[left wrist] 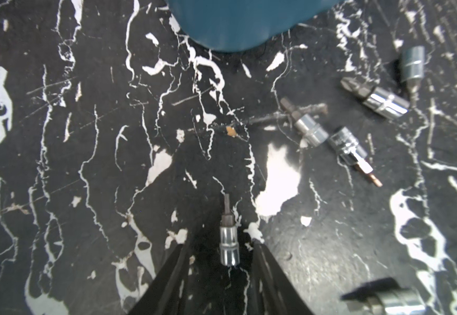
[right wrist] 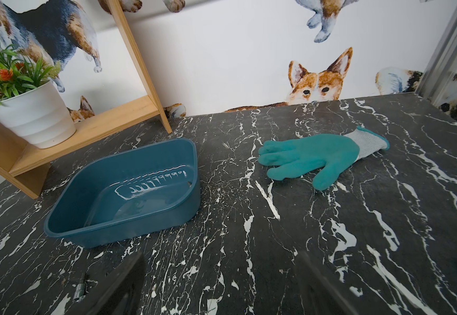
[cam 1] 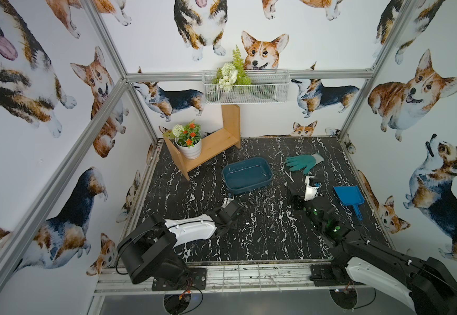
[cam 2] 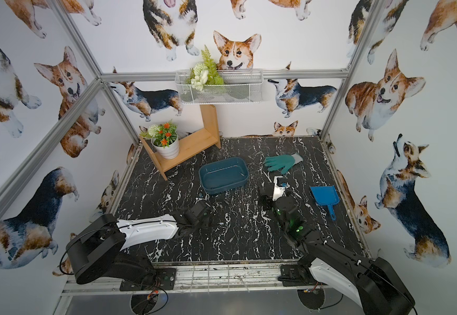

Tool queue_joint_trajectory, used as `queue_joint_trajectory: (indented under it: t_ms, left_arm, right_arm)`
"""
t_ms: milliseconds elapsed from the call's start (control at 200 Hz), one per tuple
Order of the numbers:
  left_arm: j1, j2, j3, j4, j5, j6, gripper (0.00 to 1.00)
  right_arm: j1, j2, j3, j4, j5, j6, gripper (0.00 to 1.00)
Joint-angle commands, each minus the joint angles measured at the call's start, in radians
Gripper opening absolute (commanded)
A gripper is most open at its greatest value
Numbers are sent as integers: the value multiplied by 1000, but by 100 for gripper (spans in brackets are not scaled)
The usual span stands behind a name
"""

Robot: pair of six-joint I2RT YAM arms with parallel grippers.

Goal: Put the bit on the desktop into the storage box
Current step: Pick up the screwdriver bit from the center of the board, then place the screwdriver bit in the storage box.

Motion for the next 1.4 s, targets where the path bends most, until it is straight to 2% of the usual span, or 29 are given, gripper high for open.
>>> queue_joint_trajectory:
  t_ms: [0,621,1071,1251,1391]
  left_arm:
    - [0,13,8,17,-16,6,39]
    - [6,46,-3,29,4,6,15]
    - [39,-88,6,37,51,18,14]
    - [79,-112,73,45,86,64,14]
    - [144,-86,159,64,139,115,14]
  right_arm:
    - [0,-1,-1,28,17,0,91]
    - [-1,-11,-4,22,26,-2,91]
    - [0,-3,-4,26,26,-2,91]
    - [0,1,-5,29,24,-2,91]
    - [0,5,-5,31,24,-2,91]
